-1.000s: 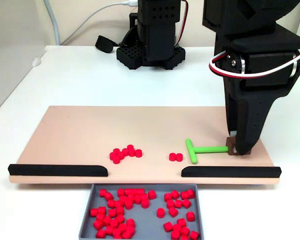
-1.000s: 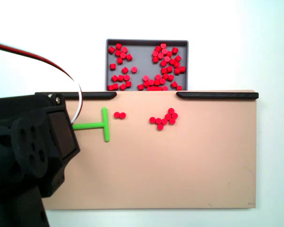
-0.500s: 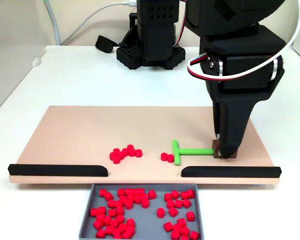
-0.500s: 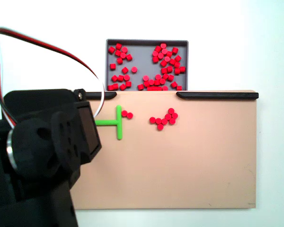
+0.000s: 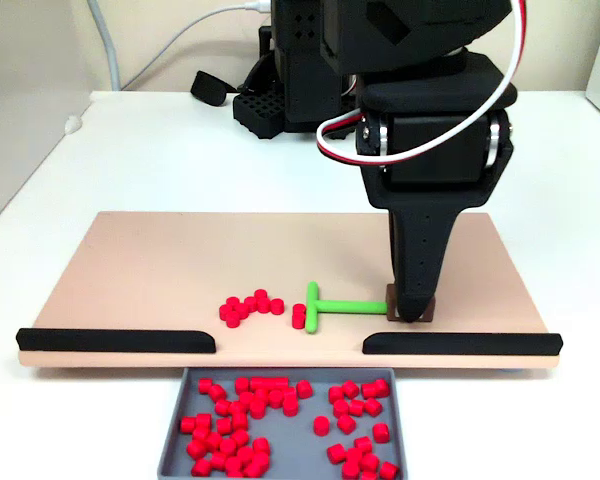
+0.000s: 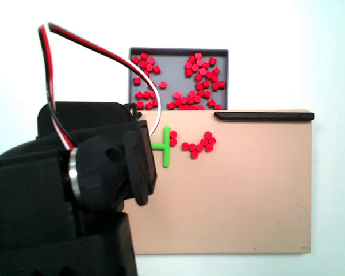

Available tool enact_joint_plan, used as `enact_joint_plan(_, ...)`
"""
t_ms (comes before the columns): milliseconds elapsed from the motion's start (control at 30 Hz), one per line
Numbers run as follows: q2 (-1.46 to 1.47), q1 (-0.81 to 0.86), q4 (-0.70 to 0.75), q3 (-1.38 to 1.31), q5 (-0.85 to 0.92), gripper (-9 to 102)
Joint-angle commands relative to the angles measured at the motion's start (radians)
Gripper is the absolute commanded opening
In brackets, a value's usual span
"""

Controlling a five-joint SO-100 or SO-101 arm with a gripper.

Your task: Gather the left side granules

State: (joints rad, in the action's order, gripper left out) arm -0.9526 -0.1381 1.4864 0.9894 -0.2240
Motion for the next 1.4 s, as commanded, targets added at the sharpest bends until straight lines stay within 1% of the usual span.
enact_joint_plan(0,-0.006,0.017,-0.005,-0.002,0.012,0)
enact_joint_plan(233,-0.002,0.034,-0.005,-0.002,0.037,0)
enact_joint_plan(467,-0.011,0.017,-0.005,-0.002,0.041,0)
enact_joint_plan(767,-0.095,-0.078,0.009,-0.002,0.046,0)
enact_joint_plan(933,-0.175,-0.147,0.012,0.002,0.081,0)
enact_joint_plan(1033,-0.255,-0.183,0.012,0.048,0.138,0)
enact_joint_plan(1167,-0.414,-0.201,0.012,0.199,0.264,0)
enact_joint_plan(1367,-0.707,-0.155,0.012,0.52,0.584,0)
